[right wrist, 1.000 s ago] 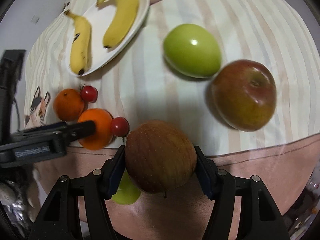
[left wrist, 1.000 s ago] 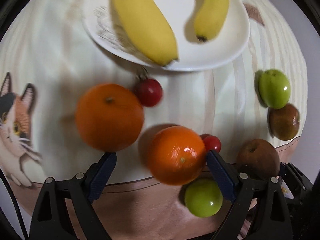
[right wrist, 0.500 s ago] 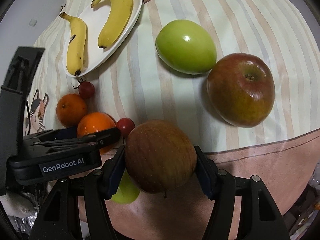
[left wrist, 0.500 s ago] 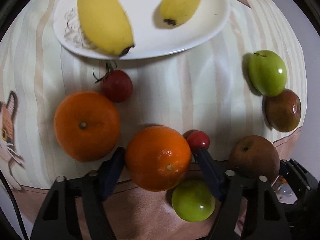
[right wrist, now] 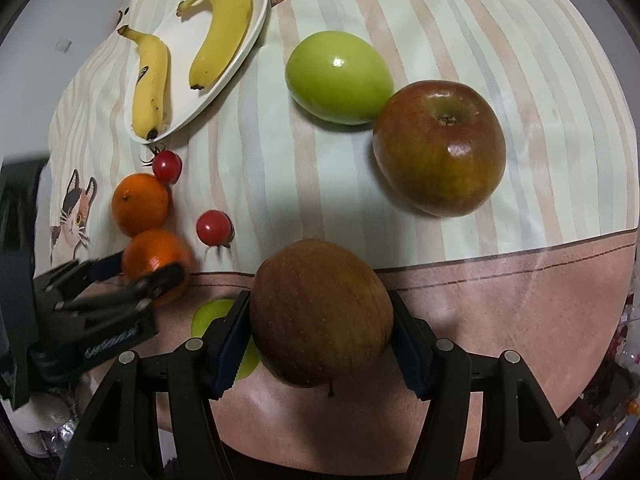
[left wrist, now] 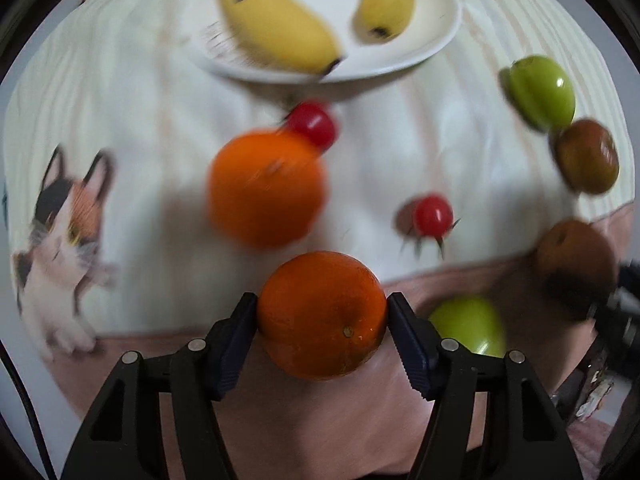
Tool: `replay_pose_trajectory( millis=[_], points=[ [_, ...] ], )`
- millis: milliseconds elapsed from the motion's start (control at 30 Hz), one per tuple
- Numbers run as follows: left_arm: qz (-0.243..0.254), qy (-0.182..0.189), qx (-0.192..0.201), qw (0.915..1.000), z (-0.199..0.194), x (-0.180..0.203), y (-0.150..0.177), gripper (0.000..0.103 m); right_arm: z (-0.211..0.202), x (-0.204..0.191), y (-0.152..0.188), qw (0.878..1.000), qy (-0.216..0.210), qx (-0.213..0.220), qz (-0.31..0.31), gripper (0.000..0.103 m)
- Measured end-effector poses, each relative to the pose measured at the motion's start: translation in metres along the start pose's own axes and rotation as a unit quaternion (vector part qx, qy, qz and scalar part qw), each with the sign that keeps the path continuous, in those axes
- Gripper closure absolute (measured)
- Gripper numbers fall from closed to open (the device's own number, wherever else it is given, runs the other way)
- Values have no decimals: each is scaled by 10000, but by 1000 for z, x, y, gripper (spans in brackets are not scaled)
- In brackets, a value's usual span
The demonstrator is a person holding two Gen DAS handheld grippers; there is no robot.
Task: Organize fruits
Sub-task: 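Grasp the brown apple with the right tool while the left tool grasps an orange, then lower the orange and brown apple onto the plate and open both tools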
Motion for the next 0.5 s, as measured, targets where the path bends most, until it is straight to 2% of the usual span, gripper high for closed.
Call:
replay_pose_trajectory(
  millis=[200, 300, 500],
  points=[
    [-213, -80, -316, 9992, 30, -6, 7, 39, 14, -1, 3, 10000, 72, -61, -27, 36],
    [-227, -234, -263, 9991, 44, 0, 11, 39, 21, 0, 3, 9999, 65, -104, -16, 36],
    [-330, -214, -66, 9992, 35, 5, 22, 40, 27, -4, -4, 9998, 177, -86, -1, 36]
  ],
)
Point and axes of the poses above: each gripper's, at about its wrist camera, not at the fingertips, and z roughly the way its jaws point, x to its right, y to its underside, the point moved 2 cm from there along z, roughly the way its jaws point, and after that the axes turned 14 degrees about -z, right-handed, at the moved point
